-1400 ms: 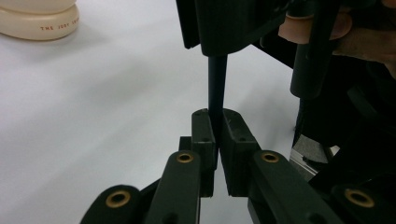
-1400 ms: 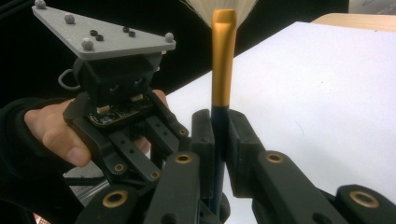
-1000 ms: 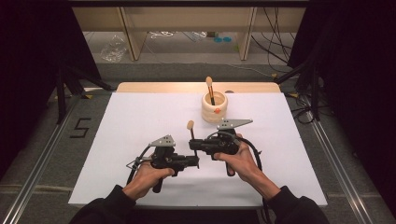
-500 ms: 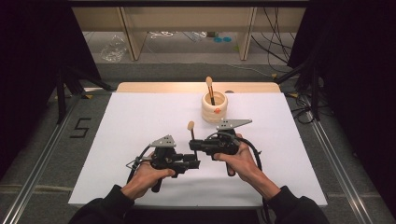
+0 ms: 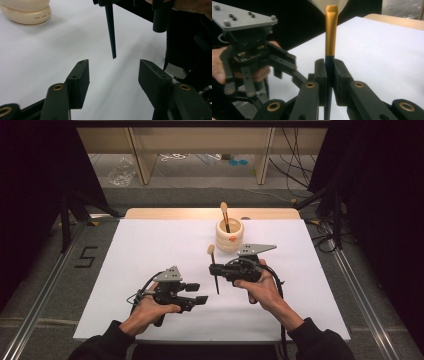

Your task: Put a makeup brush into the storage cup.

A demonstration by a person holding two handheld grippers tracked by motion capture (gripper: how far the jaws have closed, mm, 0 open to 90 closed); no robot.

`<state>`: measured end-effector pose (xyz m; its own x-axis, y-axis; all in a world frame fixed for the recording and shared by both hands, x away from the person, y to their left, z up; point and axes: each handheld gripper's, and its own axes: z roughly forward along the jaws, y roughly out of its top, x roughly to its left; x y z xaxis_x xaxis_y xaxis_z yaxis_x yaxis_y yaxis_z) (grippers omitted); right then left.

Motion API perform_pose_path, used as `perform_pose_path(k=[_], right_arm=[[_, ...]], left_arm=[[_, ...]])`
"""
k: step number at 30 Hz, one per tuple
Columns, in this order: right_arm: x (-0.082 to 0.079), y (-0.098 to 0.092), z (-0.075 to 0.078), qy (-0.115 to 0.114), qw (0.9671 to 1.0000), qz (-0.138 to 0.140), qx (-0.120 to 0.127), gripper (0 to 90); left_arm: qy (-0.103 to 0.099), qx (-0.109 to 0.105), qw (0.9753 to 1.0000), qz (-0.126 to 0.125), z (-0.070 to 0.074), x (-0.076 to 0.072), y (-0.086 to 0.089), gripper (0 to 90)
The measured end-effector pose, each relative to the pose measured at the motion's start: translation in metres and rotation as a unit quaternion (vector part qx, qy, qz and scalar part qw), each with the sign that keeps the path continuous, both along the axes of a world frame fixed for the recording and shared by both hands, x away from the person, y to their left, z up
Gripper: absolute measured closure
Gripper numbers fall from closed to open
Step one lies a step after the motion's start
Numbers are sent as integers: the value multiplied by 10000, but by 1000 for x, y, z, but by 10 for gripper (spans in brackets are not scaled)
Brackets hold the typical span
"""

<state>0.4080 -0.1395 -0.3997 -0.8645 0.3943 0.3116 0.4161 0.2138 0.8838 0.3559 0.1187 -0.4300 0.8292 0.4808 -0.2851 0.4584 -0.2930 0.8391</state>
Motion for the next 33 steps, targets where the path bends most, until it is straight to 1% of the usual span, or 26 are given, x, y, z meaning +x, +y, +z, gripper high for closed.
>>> perform_pose_path(k=[1,2,3,4,6,7,9,11,13,15,16,18,19,20,22,23,24,26,27,28,29,30,31,32,33], right_arm=[[1,-2,1,-81,9999,-70,-96,832],[2,-2,1,-80,9999,-59,-63,831],[3,-4,1,-138,9998,-84,-82,832],[4,-5,1,-145,9998,-127,-82,831],[6,-7,3,-209,9996,-175,-121,832],[7,-9,5,-193,9995,-227,-113,832],[10,-12,6,-262,9992,-286,-120,831],[13,-15,8,-275,9990,-335,-112,832],[16,-17,9,-338,9986,-389,-123,832],[19,-19,11,-337,9983,-455,-111,832],[20,-20,11,-334,9982,-476,-108,832],[24,-23,11,-353,9979,-536,-117,831],[26,-23,12,-355,9976,-578,-121,832],[28,-24,12,-348,9975,-599,-119,831],[33,-25,13,-367,9971,-654,-85,832],[35,-26,15,-374,9970,-673,-96,831],[37,-27,16,-354,9969,-689,-110,832],[42,-28,17,-395,9964,-751,-78,832],[44,-28,19,-352,9963,-772,-98,832],[46,-28,19,-402,9959,-811,-69,831],[48,-29,21,-374,9958,-829,-91,831],[51,-29,22,-417,9955,-845,-117,831],[53,-29,24,-430,9953,-869,-89,832],[55,-28,24,-458,9950,-885,-50,831],[57,-28,26,-466,9949,-897,-63,831]], left_arm=[[-24,23,10000,20,0,-1,2,400],[-61,43,10000,38,0,-1,3,388],[-75,101,9999,46,0,-2,5,370],[-127,79,9999,73,-1,-3,7,358],[-184,150,9996,140,-3,-4,11,335],[-165,210,9995,195,-3,-4,13,324],[-179,197,9993,250,-5,-5,17,314],[-209,206,9991,302,-7,-6,21,307],[-201,274,9989,335,-9,-8,26,295],[-211,278,9987,359,-11,-10,30,291],[-236,302,9984,422,-12,-11,33,288],[-278,372,9979,459,-13,-12,36,279],[-315,373,9975,507,-13,-12,37,276],[-402,461,9967,534,-14,-13,39,275],[-511,609,9948,629,-16,-14,42,271],[-536,627,9946,626,-17,-14,43,264],[-534,604,9947,638,-20,-14,45,258],[-460,652,9945,680,-21,-16,49,253],[-492,623,9944,697,-22,-16,50,252],[-454,638,9945,688,-21,-17,52,251],[-514,612,9942,721,-22,-17,53,249],[-486,590,9943,739,-22,-18,53,247],[-463,550,9948,726,-22,-18,54,246],[-497,569,9942,760,-22,-19,55,246],[-459,617,9941,765,-22,-19,55,244]])
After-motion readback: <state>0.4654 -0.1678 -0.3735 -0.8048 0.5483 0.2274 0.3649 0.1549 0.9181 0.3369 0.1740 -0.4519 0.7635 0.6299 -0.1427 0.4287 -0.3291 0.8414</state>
